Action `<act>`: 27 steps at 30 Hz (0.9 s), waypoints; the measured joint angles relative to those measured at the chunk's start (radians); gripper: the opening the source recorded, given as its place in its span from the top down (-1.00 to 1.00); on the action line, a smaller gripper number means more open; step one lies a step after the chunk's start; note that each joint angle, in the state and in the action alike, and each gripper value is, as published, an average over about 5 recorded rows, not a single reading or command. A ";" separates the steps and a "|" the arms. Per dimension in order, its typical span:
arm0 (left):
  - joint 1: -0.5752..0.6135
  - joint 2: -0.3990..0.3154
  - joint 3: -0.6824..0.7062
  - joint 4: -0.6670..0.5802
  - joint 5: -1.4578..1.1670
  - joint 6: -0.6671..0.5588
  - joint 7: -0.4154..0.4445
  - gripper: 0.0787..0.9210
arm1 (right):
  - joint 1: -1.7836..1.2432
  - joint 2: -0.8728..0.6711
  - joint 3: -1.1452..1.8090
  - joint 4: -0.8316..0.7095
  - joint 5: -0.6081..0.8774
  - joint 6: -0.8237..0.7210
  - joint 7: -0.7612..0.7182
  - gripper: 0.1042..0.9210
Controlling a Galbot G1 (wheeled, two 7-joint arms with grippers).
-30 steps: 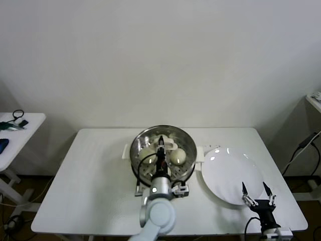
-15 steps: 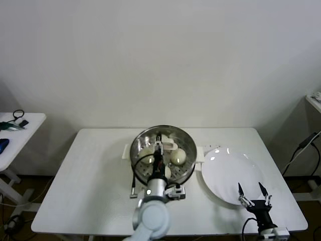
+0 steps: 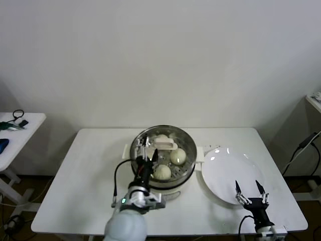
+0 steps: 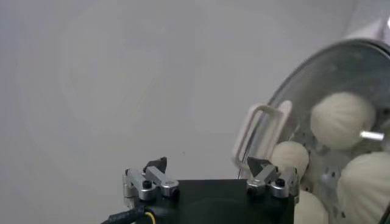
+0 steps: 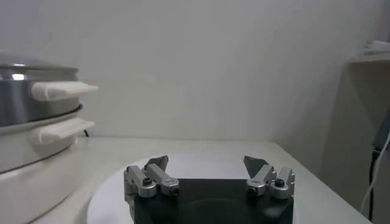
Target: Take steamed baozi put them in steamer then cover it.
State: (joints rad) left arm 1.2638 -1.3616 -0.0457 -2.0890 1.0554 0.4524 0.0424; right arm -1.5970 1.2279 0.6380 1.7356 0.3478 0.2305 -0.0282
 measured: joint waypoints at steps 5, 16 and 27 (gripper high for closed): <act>0.077 0.014 -0.143 -0.041 -0.293 -0.116 -0.053 -0.77 | 0.009 0.001 -0.009 0.012 0.007 0.009 0.005 -0.76; 0.250 0.088 -0.477 0.009 -0.948 -0.360 -0.093 -0.77 | 0.028 0.012 -0.024 -0.002 0.000 0.039 0.010 -0.76; 0.308 0.098 -0.548 0.185 -1.229 -0.553 -0.104 -0.77 | 0.022 0.016 -0.032 -0.025 -0.002 0.045 0.007 -0.76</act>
State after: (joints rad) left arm 1.5713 -1.2640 -0.5933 -1.9044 -0.1735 -0.1005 -0.0613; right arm -1.5749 1.2442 0.6064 1.7111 0.3453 0.2757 -0.0216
